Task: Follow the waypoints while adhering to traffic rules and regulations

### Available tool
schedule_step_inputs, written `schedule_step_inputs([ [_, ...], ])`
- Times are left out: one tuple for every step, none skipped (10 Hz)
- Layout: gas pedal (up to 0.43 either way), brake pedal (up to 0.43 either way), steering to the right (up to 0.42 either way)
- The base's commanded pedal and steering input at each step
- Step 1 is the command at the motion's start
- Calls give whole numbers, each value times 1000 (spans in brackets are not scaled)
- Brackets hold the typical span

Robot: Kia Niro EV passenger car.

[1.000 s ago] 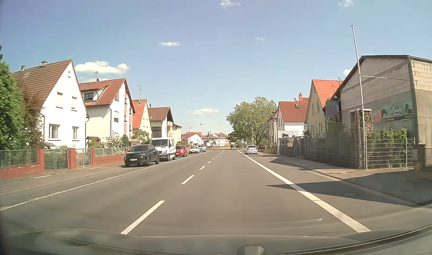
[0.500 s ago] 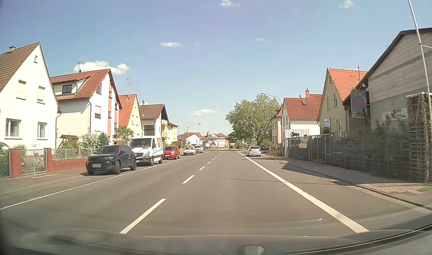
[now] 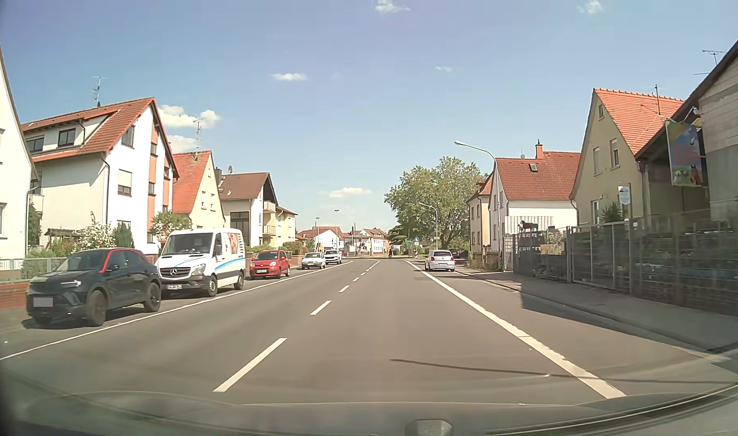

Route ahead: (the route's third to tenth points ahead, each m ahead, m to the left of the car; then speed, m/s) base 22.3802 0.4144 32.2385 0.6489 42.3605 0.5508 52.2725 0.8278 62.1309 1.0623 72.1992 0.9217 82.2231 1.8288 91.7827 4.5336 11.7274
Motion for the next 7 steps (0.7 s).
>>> schedule_step_inputs([
  [0, 43, 1],
  [0, 43, 1],
  [0, 43, 1],
  [0, 43, 1],
  [0, 43, 1],
  [0, 43, 0],
  [0, 49, 1],
])
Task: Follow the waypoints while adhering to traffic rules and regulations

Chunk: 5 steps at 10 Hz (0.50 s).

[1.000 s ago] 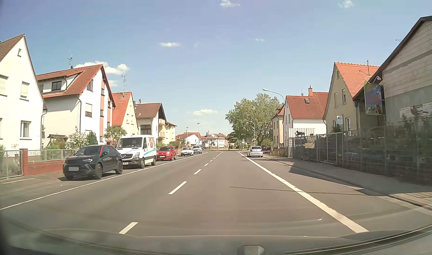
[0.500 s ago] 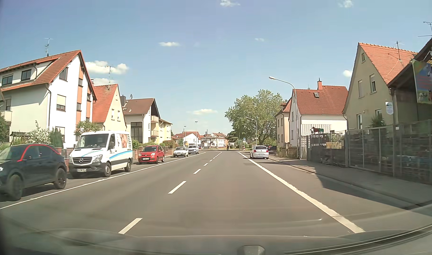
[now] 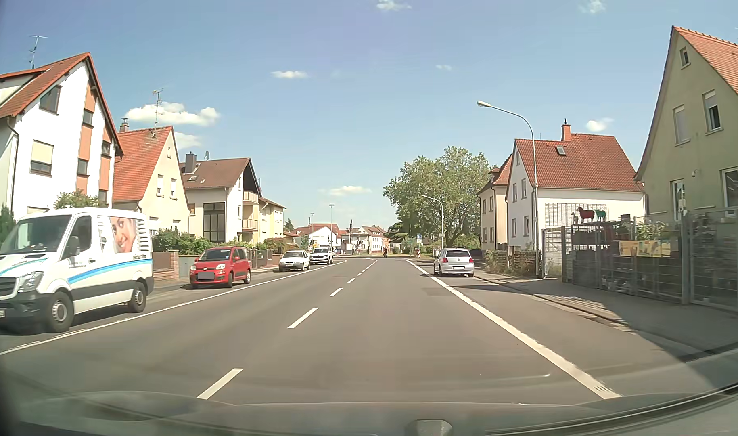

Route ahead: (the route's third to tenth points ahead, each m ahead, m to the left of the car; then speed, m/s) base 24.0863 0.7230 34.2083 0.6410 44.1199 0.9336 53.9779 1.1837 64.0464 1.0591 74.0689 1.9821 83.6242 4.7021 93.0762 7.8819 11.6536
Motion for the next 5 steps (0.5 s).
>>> schedule_step_inputs([
  [0, 49, 1],
  [0, 49, 1],
  [0, 43, 1],
  [0, 49, 1],
  [0, 49, 0],
])
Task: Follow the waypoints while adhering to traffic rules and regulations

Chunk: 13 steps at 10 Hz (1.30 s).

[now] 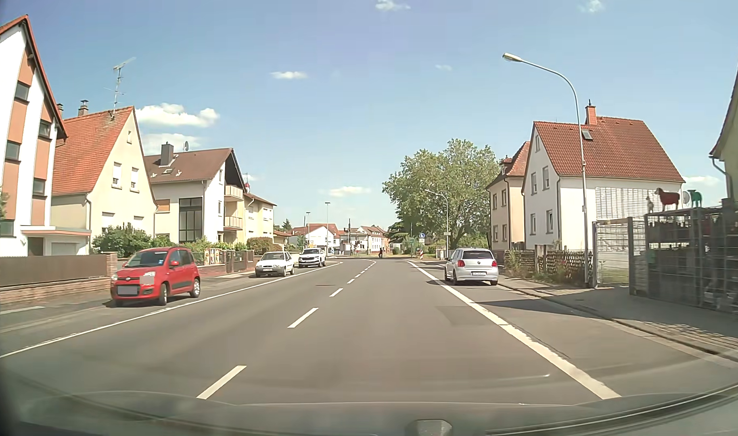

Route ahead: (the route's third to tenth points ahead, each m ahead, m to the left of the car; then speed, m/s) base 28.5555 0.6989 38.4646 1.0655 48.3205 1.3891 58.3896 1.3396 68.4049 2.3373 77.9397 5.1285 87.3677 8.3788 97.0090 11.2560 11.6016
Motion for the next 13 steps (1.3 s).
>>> schedule_step_inputs([
  [0, 49, 0],
  [0, 49, 0],
  [0, 55, 1],
  [0, 55, 1],
  [0, 61, 0],
  [0, 61, 1],
  [0, 61, 1],
  [0, 67, 1],
  [0, 73, 1],
  [0, 79, 1],
  [0, 85, 1],
  [0, 110, 1],
  [0, 122, 1],
])
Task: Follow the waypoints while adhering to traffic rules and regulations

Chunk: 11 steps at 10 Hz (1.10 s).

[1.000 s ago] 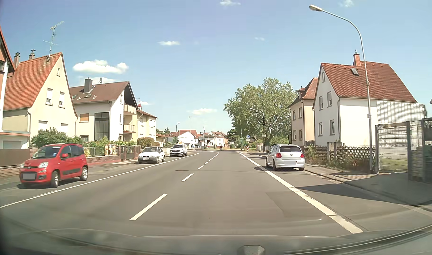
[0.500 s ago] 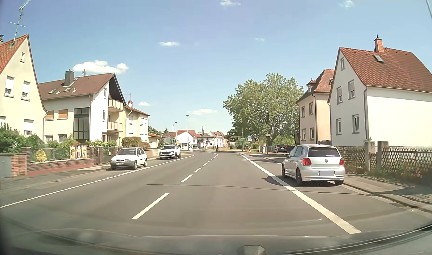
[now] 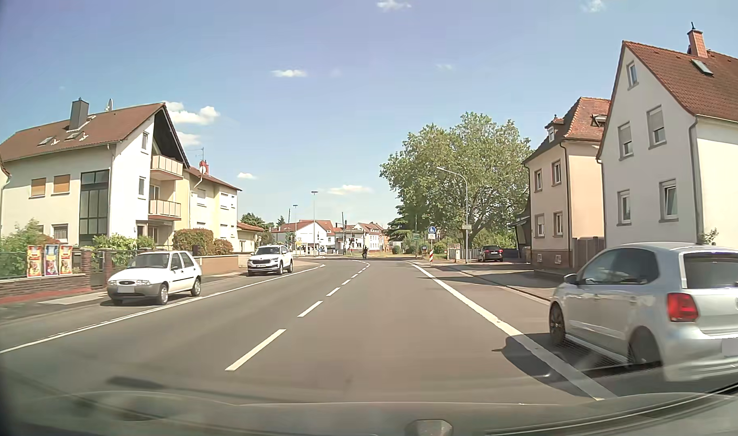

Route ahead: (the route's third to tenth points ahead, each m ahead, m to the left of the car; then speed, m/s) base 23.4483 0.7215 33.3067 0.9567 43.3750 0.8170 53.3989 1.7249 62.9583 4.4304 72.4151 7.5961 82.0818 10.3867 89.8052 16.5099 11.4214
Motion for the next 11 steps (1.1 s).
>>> schedule_step_inputs([
  [0, 122, 1],
  [0, 128, 1],
  [0, 128, 0],
  [0, 134, 1],
  [0, 134, 1],
  [0, 134, 1],
  [0, 140, 1],
  [0, 140, 1],
  [0, 146, 1],
  [0, 152, 1],
  [0, 152, 1],
])
